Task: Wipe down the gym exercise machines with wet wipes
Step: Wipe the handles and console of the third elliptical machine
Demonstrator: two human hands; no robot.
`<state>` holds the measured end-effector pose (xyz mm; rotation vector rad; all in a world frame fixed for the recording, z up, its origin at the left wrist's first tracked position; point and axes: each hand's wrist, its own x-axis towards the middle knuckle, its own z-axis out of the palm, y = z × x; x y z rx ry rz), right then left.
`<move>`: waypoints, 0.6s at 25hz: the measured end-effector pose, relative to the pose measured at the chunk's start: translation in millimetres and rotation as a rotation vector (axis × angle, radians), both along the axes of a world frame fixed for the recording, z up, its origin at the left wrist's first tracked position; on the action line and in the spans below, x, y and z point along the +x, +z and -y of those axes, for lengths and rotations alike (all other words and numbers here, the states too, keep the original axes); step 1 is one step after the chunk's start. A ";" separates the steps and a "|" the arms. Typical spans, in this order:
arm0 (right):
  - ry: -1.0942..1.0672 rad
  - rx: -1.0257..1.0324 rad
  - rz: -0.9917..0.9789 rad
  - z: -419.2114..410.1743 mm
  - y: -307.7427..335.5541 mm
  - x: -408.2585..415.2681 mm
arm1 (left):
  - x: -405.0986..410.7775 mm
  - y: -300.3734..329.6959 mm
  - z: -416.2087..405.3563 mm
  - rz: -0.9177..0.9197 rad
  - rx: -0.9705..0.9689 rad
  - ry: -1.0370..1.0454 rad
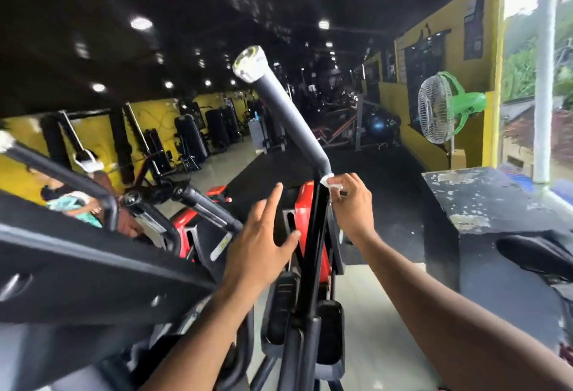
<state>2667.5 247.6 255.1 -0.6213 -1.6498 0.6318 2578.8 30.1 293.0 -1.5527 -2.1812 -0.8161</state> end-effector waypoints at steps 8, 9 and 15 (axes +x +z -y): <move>0.079 -0.061 -0.173 -8.3 11.0 -1.0 | 42.1 162.9 -3.0 -0.484 0.279 0.147; 0.086 -0.036 -0.194 -9.4 16.6 -0.2 | 43.8 176.8 -1.3 -0.468 0.198 0.183; 0.135 -0.097 -0.165 -24.6 24.3 -8.4 | 42.3 216.0 12.1 -0.595 -0.200 0.241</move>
